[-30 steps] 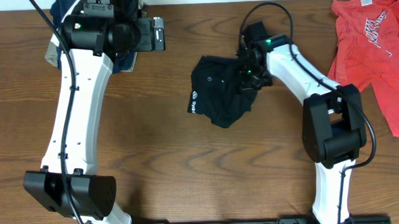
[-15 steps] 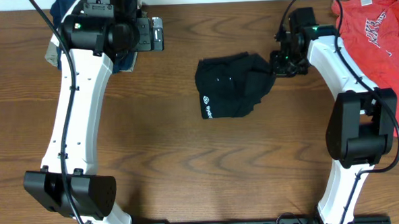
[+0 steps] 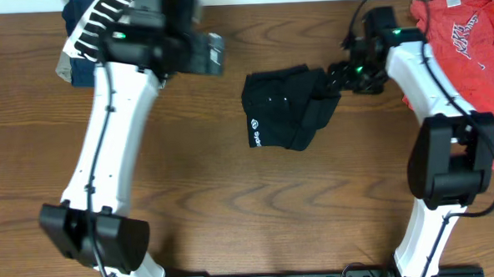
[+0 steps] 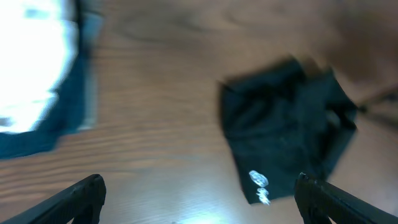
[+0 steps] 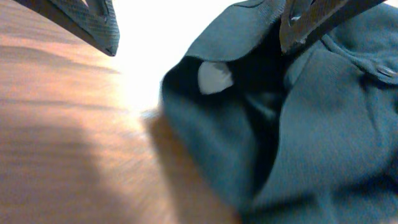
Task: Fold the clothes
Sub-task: 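Grasp the folded black shirt bundle with the left gripper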
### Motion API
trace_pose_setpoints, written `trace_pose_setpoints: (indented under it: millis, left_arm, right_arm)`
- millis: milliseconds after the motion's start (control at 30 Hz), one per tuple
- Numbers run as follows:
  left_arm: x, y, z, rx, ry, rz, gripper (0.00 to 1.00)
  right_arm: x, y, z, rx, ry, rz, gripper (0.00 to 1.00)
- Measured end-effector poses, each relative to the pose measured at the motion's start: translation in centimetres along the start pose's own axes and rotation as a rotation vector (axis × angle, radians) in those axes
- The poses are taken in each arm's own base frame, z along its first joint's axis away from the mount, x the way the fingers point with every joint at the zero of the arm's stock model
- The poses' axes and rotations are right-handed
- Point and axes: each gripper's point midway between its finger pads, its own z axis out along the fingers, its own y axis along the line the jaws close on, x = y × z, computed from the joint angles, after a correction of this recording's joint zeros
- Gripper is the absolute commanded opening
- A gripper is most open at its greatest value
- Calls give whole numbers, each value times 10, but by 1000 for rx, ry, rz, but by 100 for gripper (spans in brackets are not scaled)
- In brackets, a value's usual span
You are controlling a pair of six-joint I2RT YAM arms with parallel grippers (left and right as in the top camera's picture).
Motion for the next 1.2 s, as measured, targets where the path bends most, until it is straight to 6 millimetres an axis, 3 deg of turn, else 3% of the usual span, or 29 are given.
trace_pose_setpoints:
  millis: [100,267,367,500,800,967,1100,1200]
  left_arm:
    - [18,-36,31,53,74,90,98]
    - [73,-86,110,116,282,250,98]
    - [102,-102,146,136,370,323,98]
    - [125,-109,173,129,434,397,98]
    - [137,-63,203,-65,493,457,98]
    - [102,-21,208,-234,393,451,98]
    - [67,36,205,-396,309,427,98]
    - [57,68,195,-470,311,418,98]
  right_arm:
    - [-17,-18,-22,-6,-68,37,82]
    - [-23,-41,-44,1,-111,88,84]
    - [-21,-38,-43,-4,-101,86,84]
    - [-21,-37,-43,-8,-99,85,85]
    - [-21,-37,-43,-7,-100,85,85]
    - [-21,-37,-43,-7,-99,85,86]
    - [-21,-37,-43,-7,-100,85,86]
    - [-21,-37,-43,-7,-99,85,86]
